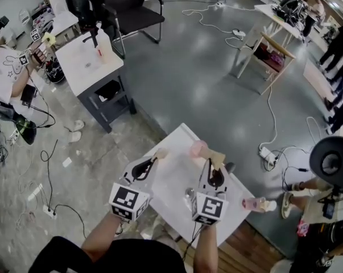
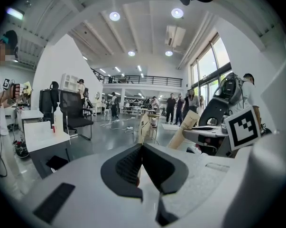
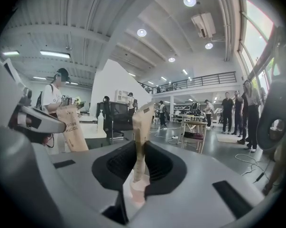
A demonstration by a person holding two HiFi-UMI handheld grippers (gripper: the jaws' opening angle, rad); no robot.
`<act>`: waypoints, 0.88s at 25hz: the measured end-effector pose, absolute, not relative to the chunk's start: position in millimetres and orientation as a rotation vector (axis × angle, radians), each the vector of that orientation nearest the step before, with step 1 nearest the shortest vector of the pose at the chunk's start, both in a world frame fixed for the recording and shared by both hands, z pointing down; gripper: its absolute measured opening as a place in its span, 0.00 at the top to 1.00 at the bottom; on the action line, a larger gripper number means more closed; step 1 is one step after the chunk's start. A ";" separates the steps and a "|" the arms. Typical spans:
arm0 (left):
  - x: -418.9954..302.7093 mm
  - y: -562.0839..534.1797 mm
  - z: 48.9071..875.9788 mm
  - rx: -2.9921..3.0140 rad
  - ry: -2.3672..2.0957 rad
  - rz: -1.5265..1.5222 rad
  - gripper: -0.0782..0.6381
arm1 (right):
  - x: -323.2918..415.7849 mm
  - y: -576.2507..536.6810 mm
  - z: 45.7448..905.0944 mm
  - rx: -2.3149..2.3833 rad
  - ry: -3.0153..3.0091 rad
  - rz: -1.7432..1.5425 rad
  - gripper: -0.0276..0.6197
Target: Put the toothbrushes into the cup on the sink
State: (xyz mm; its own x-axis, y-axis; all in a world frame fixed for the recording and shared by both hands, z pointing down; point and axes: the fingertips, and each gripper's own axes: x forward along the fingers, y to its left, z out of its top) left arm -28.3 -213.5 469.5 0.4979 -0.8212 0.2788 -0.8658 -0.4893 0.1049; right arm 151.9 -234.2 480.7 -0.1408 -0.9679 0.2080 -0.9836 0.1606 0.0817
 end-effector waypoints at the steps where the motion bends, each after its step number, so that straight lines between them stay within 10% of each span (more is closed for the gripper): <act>1: -29.3 -214.8 470.9 2.506 -1.444 0.283 0.89 | 152.0 -241.7 480.4 1.917 -2.225 0.112 0.88; 22: -52.8 -243.1 513.9 2.407 -1.483 0.334 0.89 | 137.4 -306.0 565.1 1.851 -2.110 0.272 0.88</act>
